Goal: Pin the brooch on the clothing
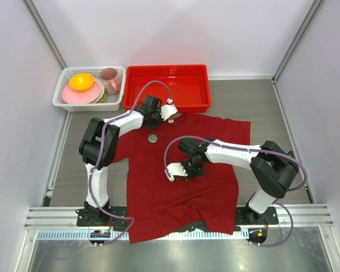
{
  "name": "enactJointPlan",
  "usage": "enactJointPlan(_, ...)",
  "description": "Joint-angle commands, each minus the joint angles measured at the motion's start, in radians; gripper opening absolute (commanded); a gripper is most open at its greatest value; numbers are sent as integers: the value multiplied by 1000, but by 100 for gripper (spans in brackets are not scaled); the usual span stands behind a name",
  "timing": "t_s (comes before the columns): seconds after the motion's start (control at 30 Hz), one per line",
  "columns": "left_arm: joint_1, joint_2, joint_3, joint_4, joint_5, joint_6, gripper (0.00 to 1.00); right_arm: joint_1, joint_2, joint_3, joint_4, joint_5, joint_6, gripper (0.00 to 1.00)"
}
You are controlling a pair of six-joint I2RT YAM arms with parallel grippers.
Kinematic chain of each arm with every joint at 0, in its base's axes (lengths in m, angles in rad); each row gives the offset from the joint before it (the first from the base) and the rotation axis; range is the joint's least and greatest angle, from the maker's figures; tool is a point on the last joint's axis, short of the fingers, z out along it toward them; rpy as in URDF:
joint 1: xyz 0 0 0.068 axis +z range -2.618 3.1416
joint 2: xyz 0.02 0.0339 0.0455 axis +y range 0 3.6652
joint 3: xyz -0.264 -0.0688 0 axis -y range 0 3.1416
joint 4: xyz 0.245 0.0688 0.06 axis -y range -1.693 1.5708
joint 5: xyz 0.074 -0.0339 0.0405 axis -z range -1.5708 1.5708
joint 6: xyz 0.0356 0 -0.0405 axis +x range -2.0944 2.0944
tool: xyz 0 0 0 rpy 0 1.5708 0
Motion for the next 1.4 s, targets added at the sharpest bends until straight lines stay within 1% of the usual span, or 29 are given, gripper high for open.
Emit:
enactJointPlan(0.0, -10, 15, 26, 7, -10, 23, 9, 22, 2, -40, -123, -54, -24, 19)
enactJointPlan(0.2, -10, 35, 39, 3, -28, 19, 9, 24, -18, -32, -146, -57, -64, 19)
enactJointPlan(0.27, -10, 26, 36, 4, -11, 14, 12, 24, -34, -23, -123, -46, -42, 20)
enactJointPlan(0.3, -10, 5, 30, 7, -5, 9, 16, 15, -37, -12, -116, -46, -23, 20)
enactJointPlan(0.33, -10, -11, 27, 6, 5, 2, 19, 10, -41, 1, -94, -48, -2, 24)
enactJointPlan(0.37, -10, -28, 23, 7, 27, -19, 21, 3, -49, 33, -79, -43, 55, 25)
enactJointPlan(0.4, -10, -79, 16, -7, 41, -30, 28, -20, -55, 52, -67, -40, 78, 27)
enactJointPlan(0.47, -10, -144, 9, -36, 87, -64, 33, -56, -66, 99, -37, -40, 124, 29)
enactJointPlan(0.5, -9, -216, -12, -56, 101, -78, 37, -101, -81, 116, -31, -43, 170, 31)
enactJointPlan(0.57, -6, -302, -45, -82, 130, -90, 42, -160, -95, 158, -22, -55, 227, 33)
enactJointPlan(0.6, -4, -339, -68, -126, 175, -78, 48, -186, -106, 169, -20, -55, 274, 36)
enactJointPlan(0.63, 5, -420, -113, -146, 193, -72, 55, -248, -109, 175, -20, -55, 294, 38)
enactJointPlan(0.7, 25, -488, -169, -206, 237, -83, 59, -299, -113, 175, -14, -17, 330, 39)
enactJointPlan(0.73, 54, -536, -221, -226, 248, -89, 59, -351, -109, 172, -2, 1, 360, 40)
enactJointPlan(0.8, 88, -568, -266, -272, 251, -101, 59, -418, -97, 166, 13, 36, 402, 42)
enactJointPlan(0.83, 127, -574, -287, -286, 253, -106, 58, -448, -75, 170, 21, 41, 442, 42)
enactJointPlan(0.87, 149, -581, -315, -300, 253, -107, 57, -515, -60, 184, 23, 46, 459, 42)
enactJointPlan(0.97, 233, -566, -356, -303, 222, -119, 52, -611, -8, 198, 41, 78, 506, 42)
enactJointPlan(1.03, 292, -539, -361, -301, 201, -133, 50, -648, 21, 196, 74, 118, 522, 41)
enactJointPlan(1.13, 332, -459, -333, -312, 174, -135, 47, -692, 89, 210, 92, 158, 540, 40)
enactJointPlan(1.23, 342, -379, -321, -309, 116, -124, 46, -728, 152, 233, 98, 181, 543, 39)
enactJointPlan(1.27, 344, -362, -316, -304, 89, -115, 44, -732, 166, 244, 99, 187, 543, 39)
enactJointPlan(1.37, 364, -289, -289, -291, 52, -115, 42, -752, 212, 267, 107, 205, 543, 39)
